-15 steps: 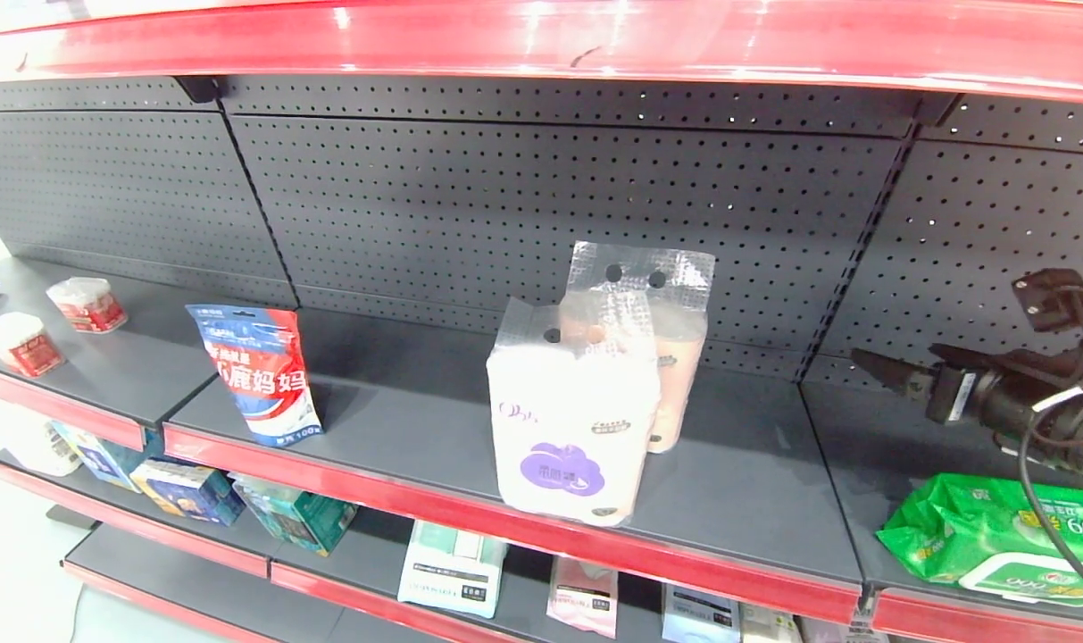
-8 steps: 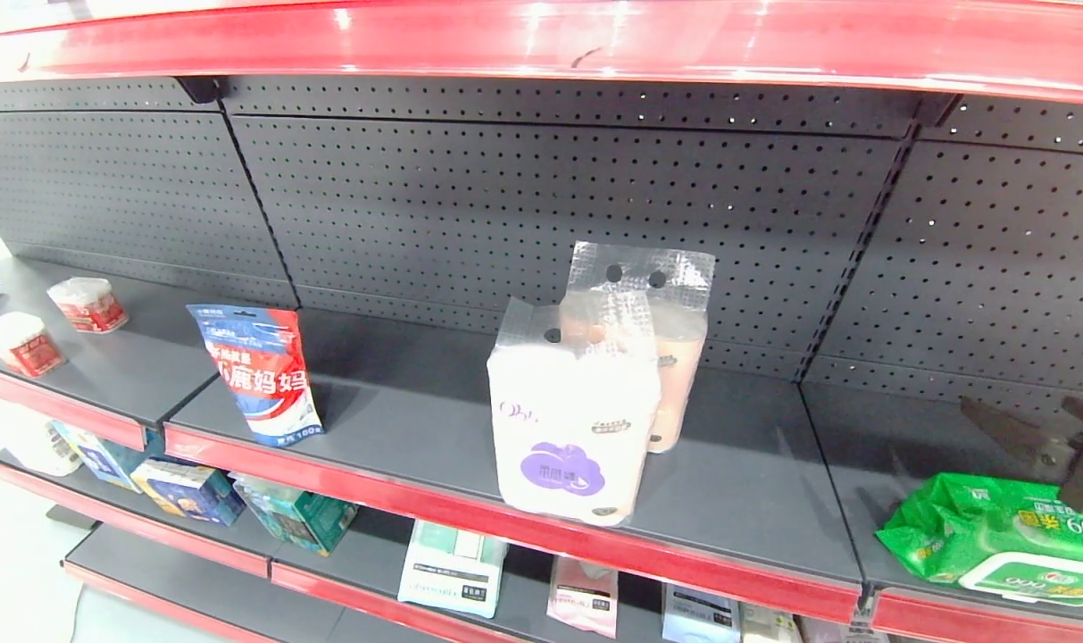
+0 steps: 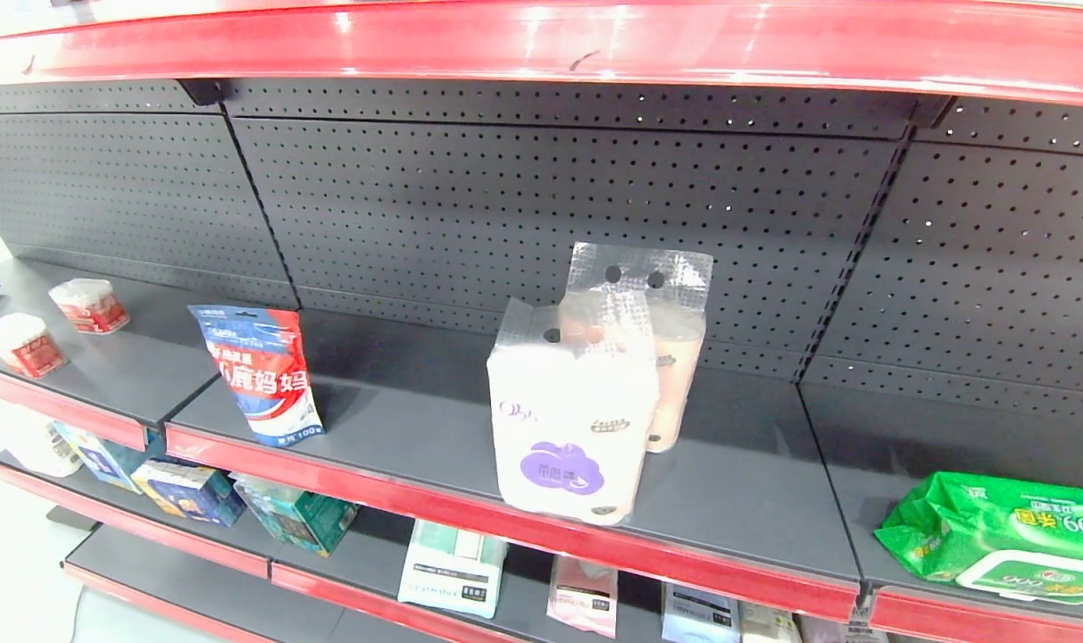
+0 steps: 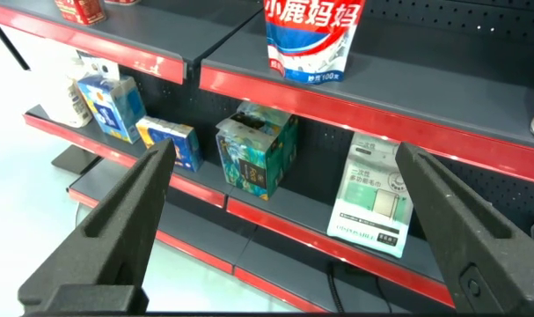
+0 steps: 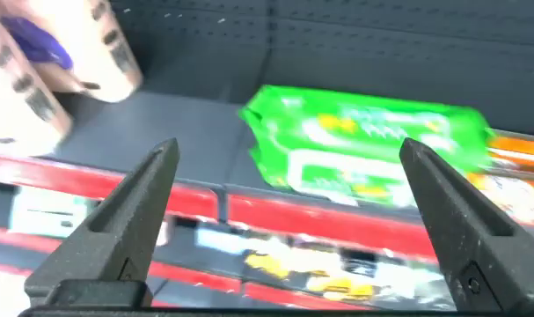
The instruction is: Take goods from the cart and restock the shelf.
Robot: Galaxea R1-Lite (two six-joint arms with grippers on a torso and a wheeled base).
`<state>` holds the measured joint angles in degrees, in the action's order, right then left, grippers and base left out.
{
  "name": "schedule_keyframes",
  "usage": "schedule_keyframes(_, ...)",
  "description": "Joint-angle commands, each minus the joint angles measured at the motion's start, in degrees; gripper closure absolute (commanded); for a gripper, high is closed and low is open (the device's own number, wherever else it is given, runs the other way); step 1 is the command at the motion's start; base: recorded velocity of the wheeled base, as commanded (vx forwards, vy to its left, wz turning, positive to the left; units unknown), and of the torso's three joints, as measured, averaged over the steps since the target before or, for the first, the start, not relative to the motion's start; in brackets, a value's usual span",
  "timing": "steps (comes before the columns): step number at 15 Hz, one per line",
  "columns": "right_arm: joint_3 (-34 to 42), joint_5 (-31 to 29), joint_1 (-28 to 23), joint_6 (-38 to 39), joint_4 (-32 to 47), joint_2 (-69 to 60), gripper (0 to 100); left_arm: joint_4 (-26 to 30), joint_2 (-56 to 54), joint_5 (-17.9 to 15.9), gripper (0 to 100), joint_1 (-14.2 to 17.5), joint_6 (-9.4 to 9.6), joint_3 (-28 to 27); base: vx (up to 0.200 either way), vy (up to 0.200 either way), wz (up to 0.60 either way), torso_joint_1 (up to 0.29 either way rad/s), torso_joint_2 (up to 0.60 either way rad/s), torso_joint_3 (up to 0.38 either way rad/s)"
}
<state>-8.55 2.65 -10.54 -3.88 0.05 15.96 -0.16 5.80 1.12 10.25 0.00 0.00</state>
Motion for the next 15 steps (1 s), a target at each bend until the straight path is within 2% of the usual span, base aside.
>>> schedule_keyframes(1, 4.68, -6.42, -0.35, -1.22, 1.62, -10.51, 0, -0.02, 0.09, 0.02, 0, 0.03, 0.0, 0.0, 0.0, 0.0, 0.0, 0.0, 0.0, 0.0)
schedule_keyframes(2, 7.75, -7.74, -0.27, -1.05, -1.72, -10.42, 0, -0.02, 0.09, 0.02, 0, 0.03, 0.0, 0.0, 0.0, 0.0, 0.0, 0.0, 0.0, 0.0)
schedule_keyframes(4, 7.75, -4.58, 2.72, -0.87, -1.98, -9.45, 0, -0.02, 0.09, 0.02, 0, 0.03, 0.0, 0.0, 0.0, 0.0, 0.0, 0.0, 0.0, 0.0)
schedule_keyframes(5, 7.75, -4.05, 7.38, -0.96, -2.07, -8.75, 0, -0.02, 0.09, 0.11, 0, 0.03, 0.0, 0.0, 0.0, 0.0, 0.0, 0.0, 0.0, 0.0)
schedule_keyframes(7, 7.84, -4.23, 13.01, -0.61, -2.25, -11.65, 0, -0.02, 0.09, 0.02, 0, 0.03, 0.0, 0.0, 0.0, 0.0, 0.0, 0.0, 0.0, 0.0)
schedule_keyframes(10, 7.84, -4.49, 10.81, -0.17, -2.16, -15.25, 0, -0.02, 0.09, 0.02, 0, 0.03, 0.09, 0.0, 0.0, 0.0, 0.0, 0.0, 0.0, 0.0)
schedule_keyframes(12, 8.37, -3.88, 10.54, -3.24, -3.56, -15.96, 0, -0.02, 0.09, 0.02, 0, 0.03, 0.09, 0.0, 0.0, 0.0, 0.0, 0.0, 0.0, 0.0)
schedule_keyframes(13, 8.28, -1.06, 10.54, -2.8, -3.48, -15.96, 0, -0.02, 0.09, 0.02, 0, 0.03, 0.09, 0.0, 0.0, 0.0, 0.0, 0.0, 0.0, 0.0)
schedule_keyframes(14, 8.37, 4.39, 10.54, 0.19, -3.3, -15.96, 0, -0.02, 0.09, 0.02, 0, 0.03, 0.09, 0.0, 0.0, 0.0, 0.0, 0.0, 0.0, 0.0)
schedule_keyframes(15, 8.28, 5.0, 10.54, 3.7, -3.04, -15.96, 0, -0.02, 0.09, 0.02, 0, 0.03, 0.09, 0.0, 0.0, 0.0, 0.0, 0.0, 0.0, 0.0)
